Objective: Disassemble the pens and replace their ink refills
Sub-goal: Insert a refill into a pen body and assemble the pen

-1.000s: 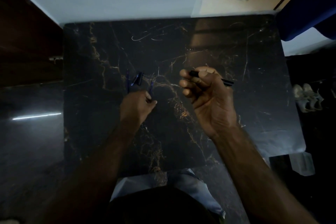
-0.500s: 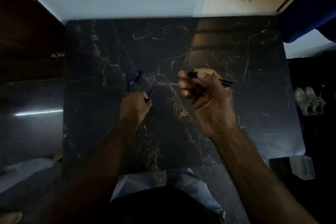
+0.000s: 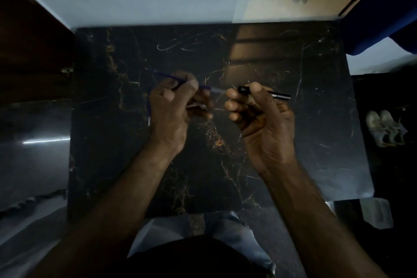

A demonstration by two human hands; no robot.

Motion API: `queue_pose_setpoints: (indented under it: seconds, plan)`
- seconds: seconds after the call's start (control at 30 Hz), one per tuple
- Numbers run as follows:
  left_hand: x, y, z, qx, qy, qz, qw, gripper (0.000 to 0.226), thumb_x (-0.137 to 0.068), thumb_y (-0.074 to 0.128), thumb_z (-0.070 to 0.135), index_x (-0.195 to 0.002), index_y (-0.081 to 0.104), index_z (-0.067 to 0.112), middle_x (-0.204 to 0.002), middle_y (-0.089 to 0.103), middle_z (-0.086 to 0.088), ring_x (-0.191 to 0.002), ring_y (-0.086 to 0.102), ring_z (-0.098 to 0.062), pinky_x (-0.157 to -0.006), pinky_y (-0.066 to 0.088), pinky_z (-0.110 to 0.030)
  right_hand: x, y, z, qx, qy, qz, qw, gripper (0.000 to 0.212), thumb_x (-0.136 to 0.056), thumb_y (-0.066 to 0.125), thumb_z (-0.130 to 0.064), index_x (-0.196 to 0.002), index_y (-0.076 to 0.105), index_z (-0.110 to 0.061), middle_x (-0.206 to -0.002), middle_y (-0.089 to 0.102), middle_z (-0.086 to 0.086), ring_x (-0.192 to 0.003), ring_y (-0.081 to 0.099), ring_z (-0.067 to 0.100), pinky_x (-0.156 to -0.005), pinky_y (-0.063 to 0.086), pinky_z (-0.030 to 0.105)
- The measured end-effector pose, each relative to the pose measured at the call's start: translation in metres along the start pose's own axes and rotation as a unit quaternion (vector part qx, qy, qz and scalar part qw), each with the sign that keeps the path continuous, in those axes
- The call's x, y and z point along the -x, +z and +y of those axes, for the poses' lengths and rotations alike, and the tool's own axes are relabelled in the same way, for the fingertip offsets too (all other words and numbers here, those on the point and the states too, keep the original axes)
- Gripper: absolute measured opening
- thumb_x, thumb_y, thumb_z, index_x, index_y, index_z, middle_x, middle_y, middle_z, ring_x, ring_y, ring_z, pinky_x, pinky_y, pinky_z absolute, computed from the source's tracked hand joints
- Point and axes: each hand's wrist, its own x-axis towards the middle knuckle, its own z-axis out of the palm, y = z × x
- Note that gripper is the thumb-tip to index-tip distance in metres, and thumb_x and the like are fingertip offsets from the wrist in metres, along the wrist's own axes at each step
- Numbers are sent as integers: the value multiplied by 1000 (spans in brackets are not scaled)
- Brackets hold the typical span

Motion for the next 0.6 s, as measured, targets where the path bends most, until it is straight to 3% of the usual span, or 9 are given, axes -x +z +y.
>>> queue_pose_setpoints:
  seconds: [0.1,0.37,0.6]
  plan:
    - [2,25,18,45,40,-30,998,10,-100,61,16,-93,68,18,-79,75,-1,-65,74,-14,-51,57,-24,-1,1,-5,6,4,-7,1000,20,-99,60,-17,-92,74,-5,-89,80,14,-71,76,20,-62,60,26]
    - [0,11,17,-29,78,-34,996,5,-100,65,15,-95,66,14,-80,78,-3,-62,75,-16,-49,56,-24,2,8,7,13,14,10,1000,24,-103,58,-23,-93,75,-10,-90,80,10,-74,75,19,-65,58,29]
    - [-5,-22,28,-86,94,-114,985,10,-104,62,2,-98,63,10,-81,78,-3,-62,75,-14,-50,58,-25,7,25,32,17,3,26,1000,24,-105,58,-25,-95,74,-9,-90,79,8,-77,74,18,-65,58,27]
